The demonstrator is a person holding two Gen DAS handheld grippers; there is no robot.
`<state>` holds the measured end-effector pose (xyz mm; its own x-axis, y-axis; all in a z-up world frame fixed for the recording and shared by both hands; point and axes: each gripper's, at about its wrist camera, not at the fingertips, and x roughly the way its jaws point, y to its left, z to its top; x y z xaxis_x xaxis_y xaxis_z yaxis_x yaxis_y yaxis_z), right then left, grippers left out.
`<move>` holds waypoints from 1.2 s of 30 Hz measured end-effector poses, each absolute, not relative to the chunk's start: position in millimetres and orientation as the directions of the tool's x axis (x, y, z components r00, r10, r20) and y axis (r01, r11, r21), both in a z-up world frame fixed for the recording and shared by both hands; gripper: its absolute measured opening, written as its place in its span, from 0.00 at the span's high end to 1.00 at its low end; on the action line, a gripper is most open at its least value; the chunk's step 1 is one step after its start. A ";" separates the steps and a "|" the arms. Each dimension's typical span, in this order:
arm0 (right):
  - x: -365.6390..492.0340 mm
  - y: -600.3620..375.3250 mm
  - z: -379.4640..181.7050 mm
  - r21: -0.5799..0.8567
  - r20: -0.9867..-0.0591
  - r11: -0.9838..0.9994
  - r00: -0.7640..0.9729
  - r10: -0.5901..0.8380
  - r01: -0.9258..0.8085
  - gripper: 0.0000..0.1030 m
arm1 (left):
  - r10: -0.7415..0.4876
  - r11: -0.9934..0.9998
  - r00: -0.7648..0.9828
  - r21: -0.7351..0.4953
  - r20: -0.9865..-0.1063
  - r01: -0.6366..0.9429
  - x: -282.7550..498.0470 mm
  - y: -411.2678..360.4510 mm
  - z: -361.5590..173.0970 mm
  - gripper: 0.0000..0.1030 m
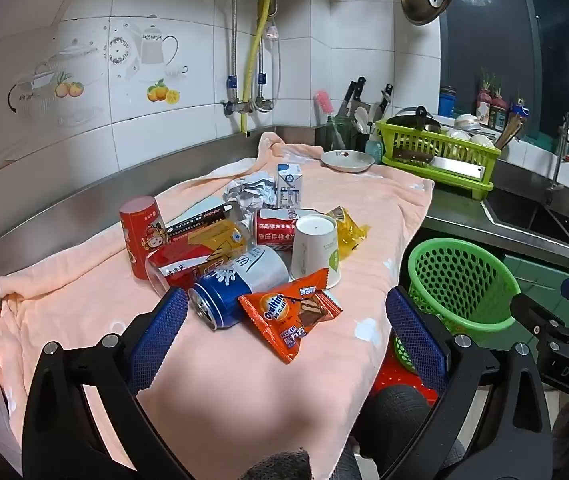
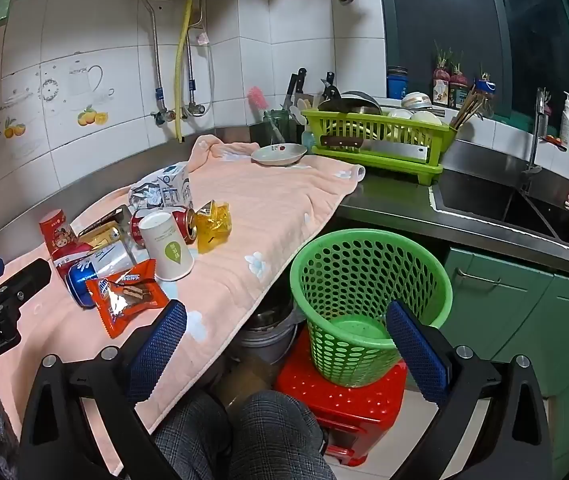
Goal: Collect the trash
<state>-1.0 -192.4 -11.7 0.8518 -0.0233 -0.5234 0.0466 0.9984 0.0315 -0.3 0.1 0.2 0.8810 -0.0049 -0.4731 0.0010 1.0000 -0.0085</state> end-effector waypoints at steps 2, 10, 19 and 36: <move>-0.4 -192.9 -12.2 0.038 -0.529 0.998 0.848 -0.017 0.044 0.06 | -0.003 1.000 0.881 -0.005 -0.473 0.001 -0.3 -0.3 0.1 0.05; 0.9 -192.6 -13.9 0.043 -0.532 0.998 0.847 -0.016 0.046 0.06 | -0.004 1.000 0.881 -0.001 -0.473 0.004 -1.6 -3.2 4.2 0.05; -0.4 -191.4 -14.4 0.046 -0.534 0.998 0.845 -0.012 0.043 0.06 | -0.005 1.000 0.880 -0.003 -0.475 0.004 0.1 0.0 -1.1 0.05; -0.4 -191.9 -15.1 0.044 -0.536 0.998 0.844 -0.013 0.044 0.06 | -0.005 1.000 0.880 -0.006 -0.476 0.003 -0.4 0.7 -2.7 0.05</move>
